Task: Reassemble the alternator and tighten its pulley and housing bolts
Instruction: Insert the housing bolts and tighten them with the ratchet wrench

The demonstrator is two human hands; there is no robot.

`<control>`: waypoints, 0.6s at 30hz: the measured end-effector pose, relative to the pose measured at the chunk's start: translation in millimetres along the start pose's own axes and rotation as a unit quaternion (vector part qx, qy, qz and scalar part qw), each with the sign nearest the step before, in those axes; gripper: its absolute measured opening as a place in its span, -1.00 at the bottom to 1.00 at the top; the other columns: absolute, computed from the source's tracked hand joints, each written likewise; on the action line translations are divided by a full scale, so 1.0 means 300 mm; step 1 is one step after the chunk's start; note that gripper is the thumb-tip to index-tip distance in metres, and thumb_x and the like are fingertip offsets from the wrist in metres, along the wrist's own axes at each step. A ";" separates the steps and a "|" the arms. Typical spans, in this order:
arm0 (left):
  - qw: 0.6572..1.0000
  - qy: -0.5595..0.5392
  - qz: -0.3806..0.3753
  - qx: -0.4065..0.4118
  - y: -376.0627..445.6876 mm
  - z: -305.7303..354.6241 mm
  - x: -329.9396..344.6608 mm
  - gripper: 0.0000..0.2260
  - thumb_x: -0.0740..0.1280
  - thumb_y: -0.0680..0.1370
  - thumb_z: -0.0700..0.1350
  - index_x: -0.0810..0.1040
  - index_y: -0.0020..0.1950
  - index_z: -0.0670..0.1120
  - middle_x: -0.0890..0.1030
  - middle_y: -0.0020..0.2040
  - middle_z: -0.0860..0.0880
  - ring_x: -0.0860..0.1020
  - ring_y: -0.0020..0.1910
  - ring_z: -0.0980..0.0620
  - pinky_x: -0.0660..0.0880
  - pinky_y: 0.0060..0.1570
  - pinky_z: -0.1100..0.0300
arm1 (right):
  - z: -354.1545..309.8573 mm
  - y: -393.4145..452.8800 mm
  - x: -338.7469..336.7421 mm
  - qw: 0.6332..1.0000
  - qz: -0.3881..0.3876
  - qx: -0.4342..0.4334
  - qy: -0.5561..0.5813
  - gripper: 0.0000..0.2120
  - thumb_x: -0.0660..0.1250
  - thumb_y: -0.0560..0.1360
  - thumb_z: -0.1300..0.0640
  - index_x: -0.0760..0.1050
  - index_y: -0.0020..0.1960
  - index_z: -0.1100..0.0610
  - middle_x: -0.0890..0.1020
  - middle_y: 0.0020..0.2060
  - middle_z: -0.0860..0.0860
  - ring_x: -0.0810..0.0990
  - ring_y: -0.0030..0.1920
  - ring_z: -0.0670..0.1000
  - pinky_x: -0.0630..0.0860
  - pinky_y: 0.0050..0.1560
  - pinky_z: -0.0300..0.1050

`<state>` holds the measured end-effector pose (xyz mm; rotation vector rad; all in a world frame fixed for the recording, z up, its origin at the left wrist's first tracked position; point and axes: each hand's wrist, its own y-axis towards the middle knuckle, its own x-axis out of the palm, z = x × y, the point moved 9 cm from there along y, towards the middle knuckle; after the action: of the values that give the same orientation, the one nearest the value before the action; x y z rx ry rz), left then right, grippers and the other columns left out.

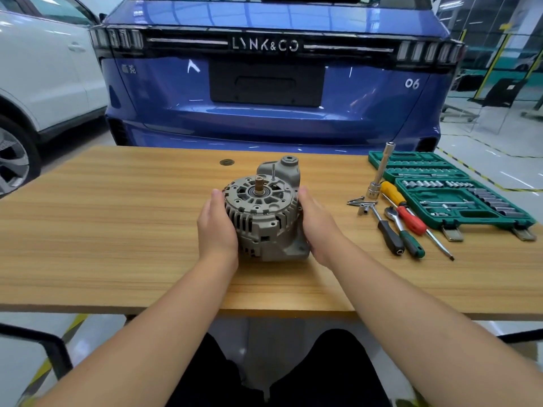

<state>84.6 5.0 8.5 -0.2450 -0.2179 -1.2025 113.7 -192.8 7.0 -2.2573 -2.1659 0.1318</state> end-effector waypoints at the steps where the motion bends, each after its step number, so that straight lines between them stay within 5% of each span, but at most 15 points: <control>1: 1.000 -0.005 0.009 -0.002 0.005 0.001 -0.002 -0.51 0.17 0.52 0.34 0.66 0.20 0.07 0.73 0.13 0.06 0.65 0.21 -0.01 0.52 0.33 -0.14 | 0.023 -0.001 0.021 1.000 -0.006 0.008 0.007 -0.48 0.05 0.57 -0.40 0.53 0.31 -0.16 0.67 0.19 -0.09 0.59 0.25 0.03 0.48 0.34 0.12; 5: 0.999 -0.016 0.030 0.004 0.019 -0.002 -0.008 -0.53 0.18 0.55 0.28 0.67 0.20 0.02 0.74 0.09 0.06 0.67 0.15 0.01 0.56 0.29 -0.10 | 0.039 -0.006 0.031 0.999 0.026 -0.011 0.019 -0.47 0.03 0.48 -0.50 0.54 0.20 -0.26 0.66 0.16 -0.14 0.59 0.21 -0.02 0.53 0.27 0.08; 9: 1.000 -0.005 0.007 -0.006 0.063 -0.009 -0.014 -0.61 0.19 0.65 0.18 0.70 0.05 -0.03 0.77 -0.04 0.01 0.74 -0.02 0.03 0.62 0.12 -0.03 | 0.010 -0.018 0.013 0.996 0.055 -0.064 0.000 -0.55 0.02 0.48 -0.53 0.52 0.00 -0.28 0.65 -0.05 -0.28 0.59 0.05 -0.18 0.50 -0.04 -0.18; 14: 0.998 0.009 -0.034 -0.046 0.110 -0.008 -0.010 -0.62 0.24 0.65 0.14 0.70 0.11 -0.11 0.76 0.01 -0.09 0.74 0.02 -0.09 0.64 0.09 -0.05 | 0.004 -0.016 0.013 0.990 0.060 -0.129 -0.012 -0.37 0.00 0.38 -0.57 0.49 0.13 -0.17 0.64 0.05 -0.16 0.59 0.10 -0.19 0.51 0.22 -0.01; 18: 0.995 -0.001 -0.066 -0.073 0.139 -0.009 0.007 -0.63 0.22 0.67 0.09 0.71 0.07 -0.14 0.76 0.02 -0.14 0.74 0.00 -0.11 0.64 -0.08 0.07 | 0.020 -0.033 0.046 0.989 0.030 -0.144 0.018 -0.32 0.00 0.43 -0.53 0.46 0.31 -0.14 0.65 0.12 -0.28 0.56 0.19 -0.28 0.48 0.24 -0.20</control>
<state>124.6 16.6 3.5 -0.3641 -0.1501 -1.3519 104.1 -179.0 0.8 -2.4472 -2.2253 -0.2353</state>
